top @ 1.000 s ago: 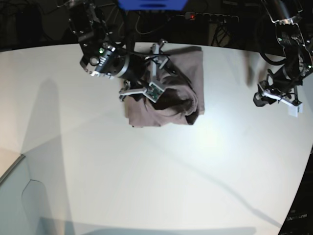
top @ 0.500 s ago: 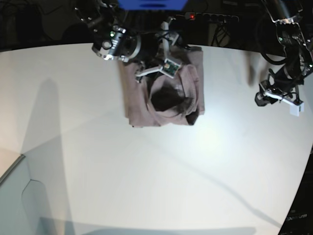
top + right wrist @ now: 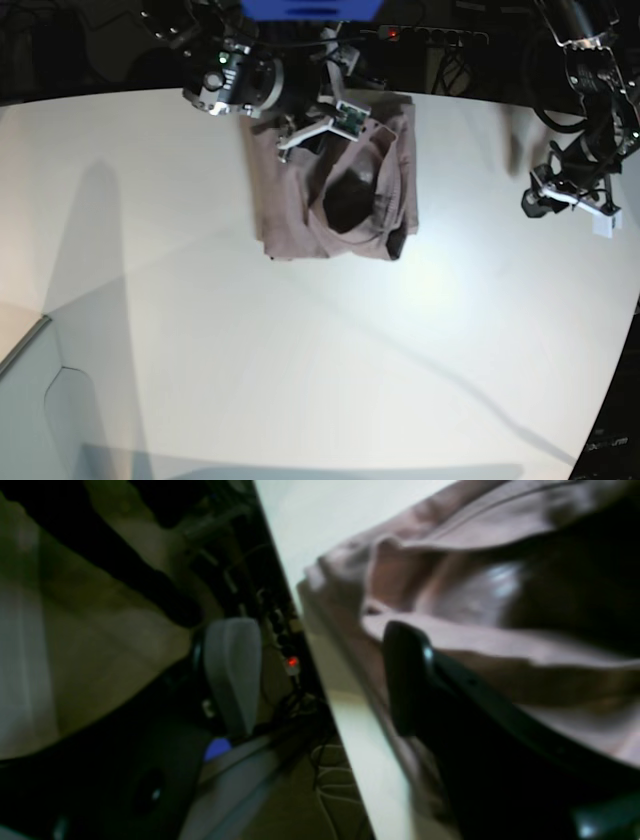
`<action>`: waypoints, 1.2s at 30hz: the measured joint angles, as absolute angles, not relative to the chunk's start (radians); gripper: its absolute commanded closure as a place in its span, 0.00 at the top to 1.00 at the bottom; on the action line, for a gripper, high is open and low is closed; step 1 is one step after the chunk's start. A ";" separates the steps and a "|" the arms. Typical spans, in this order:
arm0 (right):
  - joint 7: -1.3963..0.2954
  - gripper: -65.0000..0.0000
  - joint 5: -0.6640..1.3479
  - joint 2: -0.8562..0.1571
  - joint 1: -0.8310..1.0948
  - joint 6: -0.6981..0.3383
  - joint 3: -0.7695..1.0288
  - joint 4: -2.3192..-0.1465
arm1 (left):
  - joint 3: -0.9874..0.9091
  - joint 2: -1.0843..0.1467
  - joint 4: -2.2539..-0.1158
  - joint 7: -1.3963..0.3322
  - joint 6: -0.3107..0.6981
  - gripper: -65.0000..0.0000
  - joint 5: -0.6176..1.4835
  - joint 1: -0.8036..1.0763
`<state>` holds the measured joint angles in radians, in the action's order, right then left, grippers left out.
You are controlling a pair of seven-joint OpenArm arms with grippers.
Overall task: Layout the t-shirt on the table in an organized manner, then fold the t-shirt properly
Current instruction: 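Lower the folded end with the right gripper onto the stack and release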
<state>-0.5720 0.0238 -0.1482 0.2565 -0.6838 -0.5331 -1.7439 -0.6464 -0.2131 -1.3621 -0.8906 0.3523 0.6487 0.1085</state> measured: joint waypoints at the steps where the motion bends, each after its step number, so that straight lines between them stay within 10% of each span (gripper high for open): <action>1: -0.572 0.61 0.024 -0.146 0.257 -0.684 -0.514 -1.749 | -0.646 -0.213 -1.362 -0.891 0.353 0.37 0.649 0.109; 36: -0.573 0.61 0.020 -0.022 0.135 -0.684 -0.742 -1.519 | -0.704 -0.240 -1.444 -0.894 0.356 0.37 0.656 0.185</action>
